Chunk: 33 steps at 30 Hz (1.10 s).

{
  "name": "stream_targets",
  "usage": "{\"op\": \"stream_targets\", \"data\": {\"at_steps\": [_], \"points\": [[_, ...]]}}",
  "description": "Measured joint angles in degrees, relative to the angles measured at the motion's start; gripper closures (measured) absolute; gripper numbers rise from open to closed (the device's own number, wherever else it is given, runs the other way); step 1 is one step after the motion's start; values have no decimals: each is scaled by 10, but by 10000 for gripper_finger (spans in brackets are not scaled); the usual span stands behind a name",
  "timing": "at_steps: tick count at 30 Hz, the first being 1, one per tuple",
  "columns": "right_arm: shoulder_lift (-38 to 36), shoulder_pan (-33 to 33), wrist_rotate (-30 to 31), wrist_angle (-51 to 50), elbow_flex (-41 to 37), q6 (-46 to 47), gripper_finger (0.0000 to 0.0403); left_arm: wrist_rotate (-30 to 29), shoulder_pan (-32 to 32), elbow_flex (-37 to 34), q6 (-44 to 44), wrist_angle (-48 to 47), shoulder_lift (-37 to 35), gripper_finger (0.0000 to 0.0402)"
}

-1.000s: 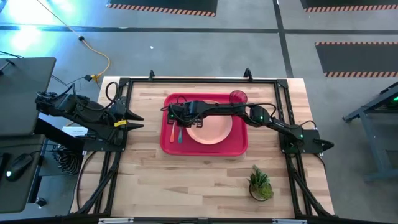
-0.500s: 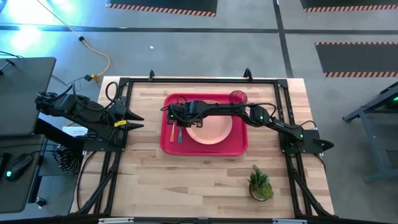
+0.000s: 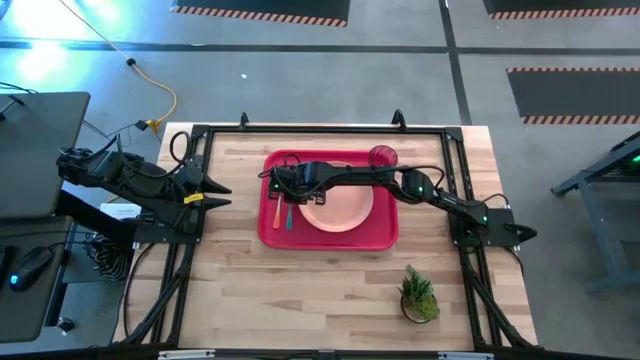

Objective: Pick and place plate/cup/fork/spoon on tray
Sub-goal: Put the spoon on the tray to the right of the fork

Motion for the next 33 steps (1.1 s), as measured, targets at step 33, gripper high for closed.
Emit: {"op": "stream_targets", "data": {"at_steps": [33], "points": [[-1, 0, -4, 16, 0, 18, 388, 0, 0, 0, 0, 0, 0, 287]]}}
